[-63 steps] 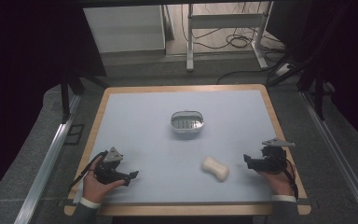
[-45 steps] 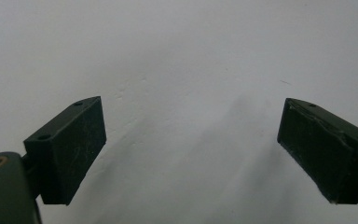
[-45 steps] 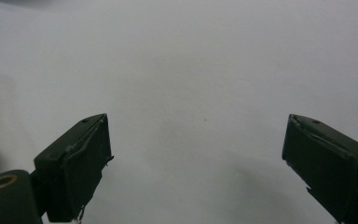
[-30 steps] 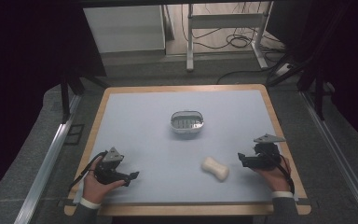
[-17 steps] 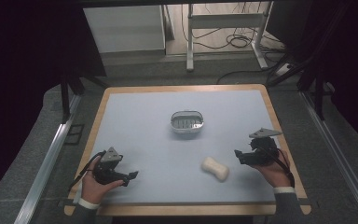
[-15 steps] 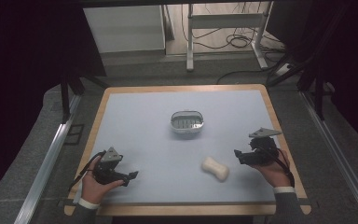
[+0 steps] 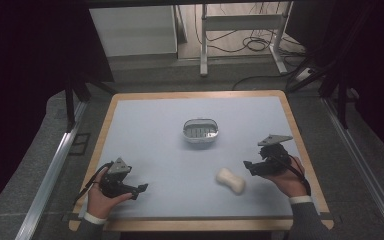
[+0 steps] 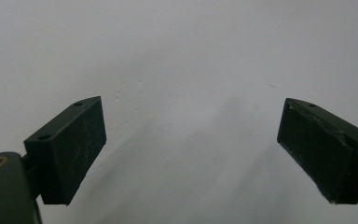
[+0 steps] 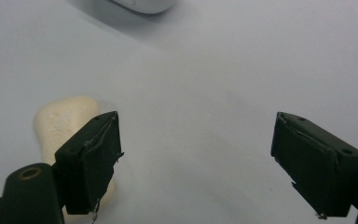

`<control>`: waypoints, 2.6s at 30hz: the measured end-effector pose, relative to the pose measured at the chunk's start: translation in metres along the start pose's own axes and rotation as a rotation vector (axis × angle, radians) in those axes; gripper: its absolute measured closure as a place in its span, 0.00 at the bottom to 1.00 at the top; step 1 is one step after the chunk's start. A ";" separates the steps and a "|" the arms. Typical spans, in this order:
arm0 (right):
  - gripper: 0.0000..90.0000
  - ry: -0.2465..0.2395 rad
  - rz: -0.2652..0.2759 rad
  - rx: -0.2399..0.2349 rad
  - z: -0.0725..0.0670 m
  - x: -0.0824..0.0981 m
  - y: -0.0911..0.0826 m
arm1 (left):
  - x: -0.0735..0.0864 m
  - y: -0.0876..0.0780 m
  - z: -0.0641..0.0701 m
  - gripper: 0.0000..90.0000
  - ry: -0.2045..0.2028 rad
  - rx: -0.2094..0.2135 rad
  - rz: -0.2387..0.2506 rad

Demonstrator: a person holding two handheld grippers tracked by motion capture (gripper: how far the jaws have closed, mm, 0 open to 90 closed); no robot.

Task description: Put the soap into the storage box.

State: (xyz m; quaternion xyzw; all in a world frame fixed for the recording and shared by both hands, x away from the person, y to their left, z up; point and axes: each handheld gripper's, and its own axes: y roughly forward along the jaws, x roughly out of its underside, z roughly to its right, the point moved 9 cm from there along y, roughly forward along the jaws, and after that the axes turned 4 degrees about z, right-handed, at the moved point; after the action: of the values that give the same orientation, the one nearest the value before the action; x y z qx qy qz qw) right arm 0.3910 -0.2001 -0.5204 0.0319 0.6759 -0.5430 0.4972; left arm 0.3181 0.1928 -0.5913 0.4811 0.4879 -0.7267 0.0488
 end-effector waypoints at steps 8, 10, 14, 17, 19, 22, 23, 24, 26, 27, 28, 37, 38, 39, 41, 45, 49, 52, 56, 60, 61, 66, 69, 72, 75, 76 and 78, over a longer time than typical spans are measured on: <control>0.20 -0.041 -0.056 -0.052 -0.014 -0.001 0.008 | 0.001 0.001 0.001 0.09 0.003 0.005 -0.005; 0.20 -0.037 -0.077 -0.056 -0.018 -0.001 0.009 | 0.000 0.001 0.001 0.09 0.001 0.006 -0.004; 0.20 -0.047 -0.083 -0.071 -0.023 0.000 0.010 | 0.001 0.002 0.002 0.09 0.003 0.009 -0.006; 0.22 -0.059 -0.119 -0.080 -0.032 0.002 0.012 | 0.001 0.002 0.002 0.09 0.003 0.010 -0.007; 0.22 -0.064 -0.133 -0.082 -0.035 0.003 0.013 | 0.001 0.002 0.002 0.09 0.004 0.010 -0.008; 0.22 -0.074 -0.145 -0.093 -0.041 0.003 0.015 | 0.001 0.003 0.002 0.09 0.004 0.011 -0.009; 0.23 -0.079 -0.148 -0.100 -0.044 0.003 0.016 | 0.001 0.003 0.003 0.09 0.005 0.012 -0.009; 0.23 -0.077 -0.149 -0.111 -0.047 0.002 0.016 | 0.001 0.003 0.003 0.09 0.006 0.012 -0.010; 0.23 -0.090 -0.148 -0.126 -0.053 0.001 0.016 | 0.001 0.004 0.003 0.09 0.006 0.013 -0.011; 0.24 -0.099 -0.148 -0.128 -0.056 0.000 0.016 | 0.002 0.004 0.003 0.09 0.006 0.014 -0.014; 0.24 -0.099 -0.148 -0.128 -0.056 0.000 0.016 | 0.002 0.004 0.003 0.09 0.007 0.014 -0.014; 0.27 -0.121 -0.220 -0.144 -0.069 0.007 0.027 | 0.001 0.003 0.003 0.09 0.006 0.013 -0.007; 0.27 -0.127 -0.232 -0.146 -0.070 0.009 0.028 | 0.001 0.003 0.003 0.09 0.006 0.013 -0.007; 0.27 -0.129 -0.243 -0.145 -0.071 0.010 0.029 | 0.001 0.003 0.003 0.09 0.006 0.013 -0.007; 0.28 -0.135 -0.252 -0.148 -0.072 0.011 0.030 | 0.001 0.004 0.003 0.09 0.006 0.015 -0.007; 0.32 -0.153 -0.294 -0.154 -0.077 0.016 0.036 | 0.001 0.004 0.004 0.09 0.006 0.017 -0.008; 0.35 -0.165 -0.329 -0.149 -0.081 0.020 0.041 | 0.001 0.004 0.004 0.09 0.006 0.016 -0.008; 0.37 -0.171 -0.358 -0.149 -0.081 0.023 0.044 | 0.001 0.004 0.004 0.09 0.007 0.017 -0.008; 0.40 -0.186 -0.394 -0.128 -0.081 0.026 0.049 | 0.001 0.004 0.003 0.09 0.007 0.016 -0.008; 0.54 -0.194 -0.414 -0.130 -0.081 0.028 0.051 | 0.001 0.003 0.003 0.09 0.009 0.011 -0.009; 0.54 -0.196 -0.417 -0.132 -0.082 0.028 0.051 | 0.001 0.003 0.003 0.09 0.009 0.010 -0.008; 0.55 -0.199 -0.435 -0.133 -0.082 0.027 0.051 | 0.001 0.003 0.002 0.09 0.010 0.010 -0.007; 0.55 -0.200 -0.434 -0.134 -0.081 0.026 0.050 | 0.001 0.002 0.002 0.09 0.010 0.009 -0.007; 0.55 -0.175 -0.423 -0.155 -0.080 0.024 0.047 | 0.001 0.003 0.002 0.09 0.013 0.009 -0.008; 0.55 -0.169 -0.402 -0.145 -0.076 0.020 0.045 | 0.001 0.003 0.003 0.09 0.012 0.012 -0.008; 0.55 -0.171 -0.400 -0.146 -0.075 0.020 0.044 | 0.001 0.003 0.003 0.09 0.012 0.012 -0.008; 0.55 -0.165 -0.385 -0.144 -0.073 0.016 0.042 | 0.001 0.002 0.003 0.09 0.011 0.014 -0.005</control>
State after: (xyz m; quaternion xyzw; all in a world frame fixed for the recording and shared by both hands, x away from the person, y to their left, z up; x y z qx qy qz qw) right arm 0.3605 -0.1350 -0.5673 -0.1781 0.6635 -0.5791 0.4390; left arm 0.3170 0.1896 -0.5934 0.4841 0.4842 -0.7277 0.0409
